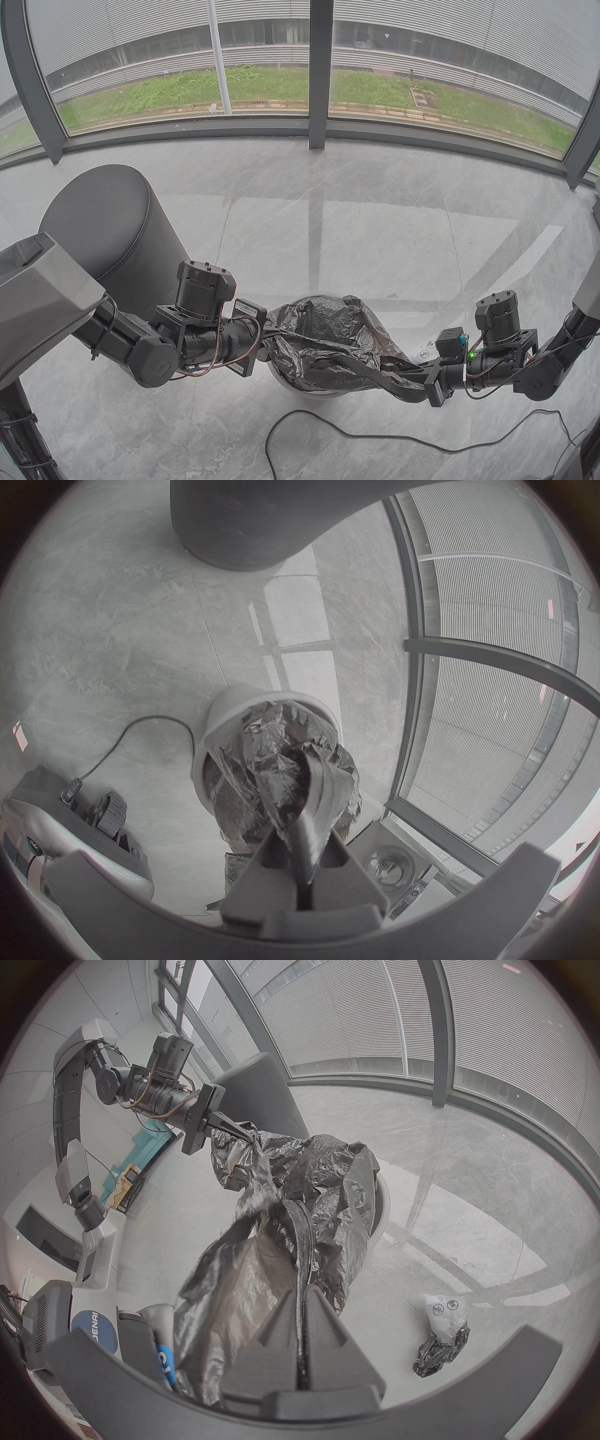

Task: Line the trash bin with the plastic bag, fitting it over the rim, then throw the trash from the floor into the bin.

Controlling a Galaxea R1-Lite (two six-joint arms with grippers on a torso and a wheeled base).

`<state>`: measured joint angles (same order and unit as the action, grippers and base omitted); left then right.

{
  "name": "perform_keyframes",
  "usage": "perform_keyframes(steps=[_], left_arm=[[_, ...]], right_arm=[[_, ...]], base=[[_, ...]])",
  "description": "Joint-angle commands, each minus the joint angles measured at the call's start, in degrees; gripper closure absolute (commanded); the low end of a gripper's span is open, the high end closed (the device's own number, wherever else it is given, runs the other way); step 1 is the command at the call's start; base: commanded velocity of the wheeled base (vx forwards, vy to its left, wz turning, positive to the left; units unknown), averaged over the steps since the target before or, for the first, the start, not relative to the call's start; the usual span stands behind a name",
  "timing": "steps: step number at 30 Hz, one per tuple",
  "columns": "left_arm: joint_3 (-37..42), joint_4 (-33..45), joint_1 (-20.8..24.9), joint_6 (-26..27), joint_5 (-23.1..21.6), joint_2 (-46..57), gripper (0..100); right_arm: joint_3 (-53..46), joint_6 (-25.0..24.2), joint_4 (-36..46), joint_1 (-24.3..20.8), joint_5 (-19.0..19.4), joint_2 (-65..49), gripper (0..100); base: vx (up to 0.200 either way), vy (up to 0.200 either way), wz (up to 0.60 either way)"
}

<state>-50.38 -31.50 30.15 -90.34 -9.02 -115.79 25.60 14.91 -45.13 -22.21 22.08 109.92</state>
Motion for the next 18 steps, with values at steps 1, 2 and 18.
perform_keyframes(steps=[1, 2, 18], left_arm=[[-0.15, -0.23, 1.23, -0.36, -0.03, -0.41, 100], [-0.15, -0.32, 1.49, -0.53, -0.03, -0.58, 100], [1.43, -3.83, 5.27, 3.24, -0.03, -0.32, 100]], right_arm=[[0.77, -0.06, -0.31, -0.20, 0.16, 2.31, 100], [0.94, -0.06, -0.66, -0.20, 0.16, 3.02, 100], [4.99, -3.57, -9.27, 0.50, -0.37, 15.67, 100]], base=[[0.000, 0.000, 0.00], [0.000, 0.000, 0.00], [0.000, 0.000, 0.00]])
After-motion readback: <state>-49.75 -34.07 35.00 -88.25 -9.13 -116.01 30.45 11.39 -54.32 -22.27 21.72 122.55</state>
